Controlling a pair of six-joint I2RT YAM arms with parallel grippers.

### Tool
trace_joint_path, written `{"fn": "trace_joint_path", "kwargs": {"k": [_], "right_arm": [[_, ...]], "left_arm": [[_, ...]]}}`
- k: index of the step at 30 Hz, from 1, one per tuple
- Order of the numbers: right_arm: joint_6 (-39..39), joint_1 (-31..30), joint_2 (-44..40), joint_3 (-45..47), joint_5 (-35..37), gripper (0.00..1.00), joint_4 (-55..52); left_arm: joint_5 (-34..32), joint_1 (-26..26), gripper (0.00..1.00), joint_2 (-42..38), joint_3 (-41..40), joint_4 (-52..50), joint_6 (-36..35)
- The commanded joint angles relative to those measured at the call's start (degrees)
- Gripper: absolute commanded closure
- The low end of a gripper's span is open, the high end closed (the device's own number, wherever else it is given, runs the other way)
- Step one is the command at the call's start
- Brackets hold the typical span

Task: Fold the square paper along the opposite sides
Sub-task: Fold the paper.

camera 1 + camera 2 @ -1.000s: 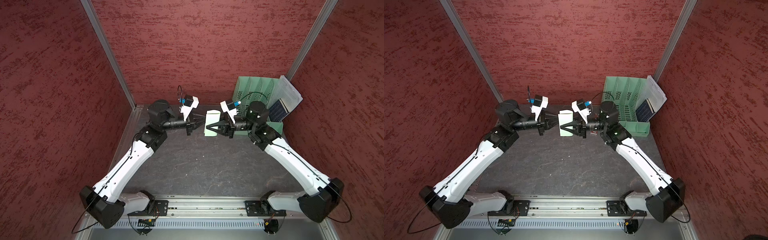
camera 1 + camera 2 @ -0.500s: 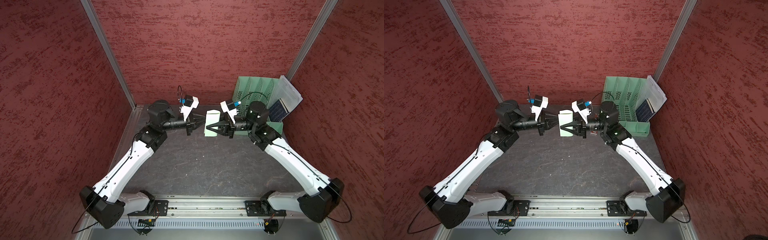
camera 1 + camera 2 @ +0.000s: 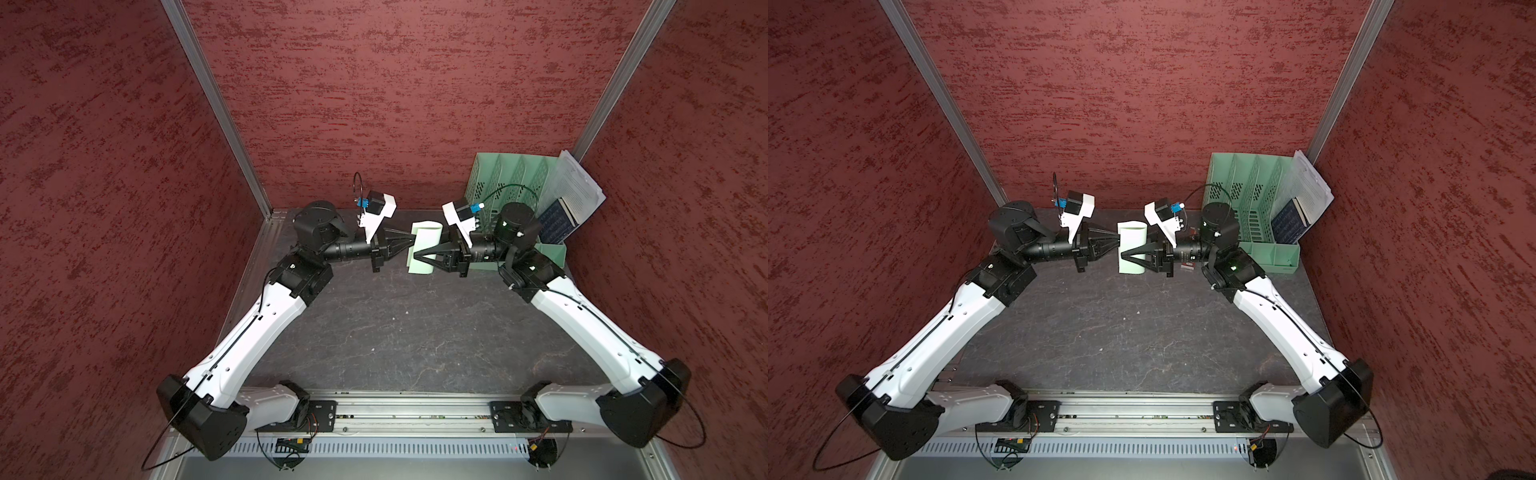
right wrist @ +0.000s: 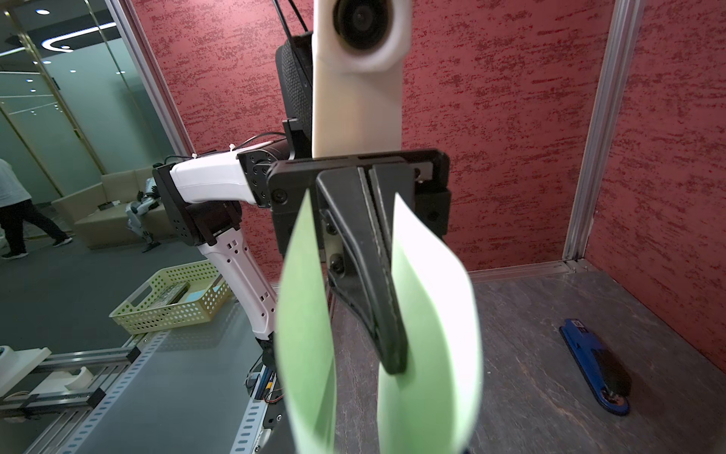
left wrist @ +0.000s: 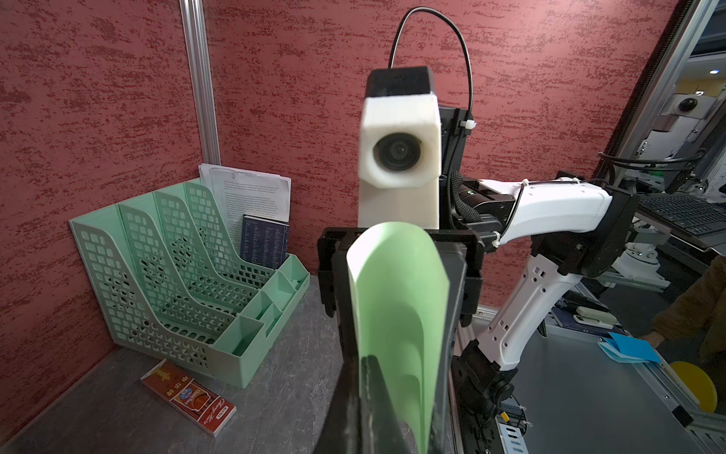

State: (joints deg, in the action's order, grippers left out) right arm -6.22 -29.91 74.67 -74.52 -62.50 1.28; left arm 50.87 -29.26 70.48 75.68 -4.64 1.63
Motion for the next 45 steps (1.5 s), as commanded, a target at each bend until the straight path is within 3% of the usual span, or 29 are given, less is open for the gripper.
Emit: {"fn": "trace_joint_path", "kwargs": {"k": [1,31,40,45], "right_arm": [[-0.55,-0.67,-0.07,-1.11,-0.25,0.69,1.53],[-1.16,-0.72,0.58,-1.33,-0.39,0.72,1.77],[-1.81,-0.76,0.42,-1.15,-0.51,0.78,2.76],[-1.85,-0.76,0.35,-1.09,-0.63,0.78,2.85]], "left_arm": [[-0.04,0.34,1.00,-0.28,-0.30,1.17,-0.28],[0.60,0.34,1.00,0.52,0.21,0.81,-0.31],[0.79,0.34,1.00,0.89,0.28,0.94,-0.15],[0.54,0.34,0.90,0.75,0.36,1.02,-0.05]]}}
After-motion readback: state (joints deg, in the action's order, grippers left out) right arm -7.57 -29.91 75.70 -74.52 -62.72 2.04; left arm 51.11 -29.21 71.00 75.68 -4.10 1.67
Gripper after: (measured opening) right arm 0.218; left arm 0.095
